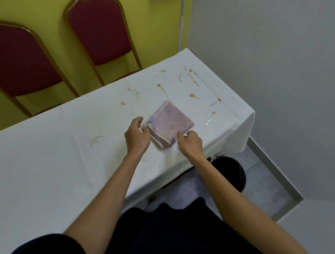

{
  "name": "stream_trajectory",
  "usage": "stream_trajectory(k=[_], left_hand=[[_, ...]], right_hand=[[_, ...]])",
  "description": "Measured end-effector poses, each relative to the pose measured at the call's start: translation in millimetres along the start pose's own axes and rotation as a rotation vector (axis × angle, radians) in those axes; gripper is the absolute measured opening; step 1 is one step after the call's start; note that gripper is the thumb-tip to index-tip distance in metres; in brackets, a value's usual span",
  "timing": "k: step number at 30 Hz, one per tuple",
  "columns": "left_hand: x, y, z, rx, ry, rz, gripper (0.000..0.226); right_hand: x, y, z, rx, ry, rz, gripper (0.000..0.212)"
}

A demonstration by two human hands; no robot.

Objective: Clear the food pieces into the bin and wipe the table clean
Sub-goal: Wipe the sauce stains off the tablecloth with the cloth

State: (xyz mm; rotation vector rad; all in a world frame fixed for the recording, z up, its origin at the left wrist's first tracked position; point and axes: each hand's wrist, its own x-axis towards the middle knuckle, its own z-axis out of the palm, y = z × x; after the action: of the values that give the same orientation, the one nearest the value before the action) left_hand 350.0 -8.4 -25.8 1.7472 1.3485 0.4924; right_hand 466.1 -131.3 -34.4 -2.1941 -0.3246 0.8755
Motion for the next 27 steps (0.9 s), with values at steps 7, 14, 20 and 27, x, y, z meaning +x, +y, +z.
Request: stream_trajectory(k=[7, 14, 20, 27], left_hand=[[61.1, -12.1, 6.2, 0.212, -0.271, 0.018, 0.059], [59.8, -29.1, 11.8, 0.243, -0.288, -0.027, 0.064], [53.9, -33.8, -3.2, 0.268, -0.388, -0.044, 0.056], [51.2, -61.1, -21.6, 0.421, -0.037, 0.047, 0.052]], right_hand=[[28.2, -17.3, 11.2, 0.113, 0.043, 0.097, 0.033], [48.0, -30.6, 14.3, 0.089, 0.024, 0.153, 0.053], [69.6, -44.2, 7.3, -0.151, 0.056, -0.021, 0.049], [76.6, -49.9, 43.7, -0.626, 0.102, -0.28, 0.069]])
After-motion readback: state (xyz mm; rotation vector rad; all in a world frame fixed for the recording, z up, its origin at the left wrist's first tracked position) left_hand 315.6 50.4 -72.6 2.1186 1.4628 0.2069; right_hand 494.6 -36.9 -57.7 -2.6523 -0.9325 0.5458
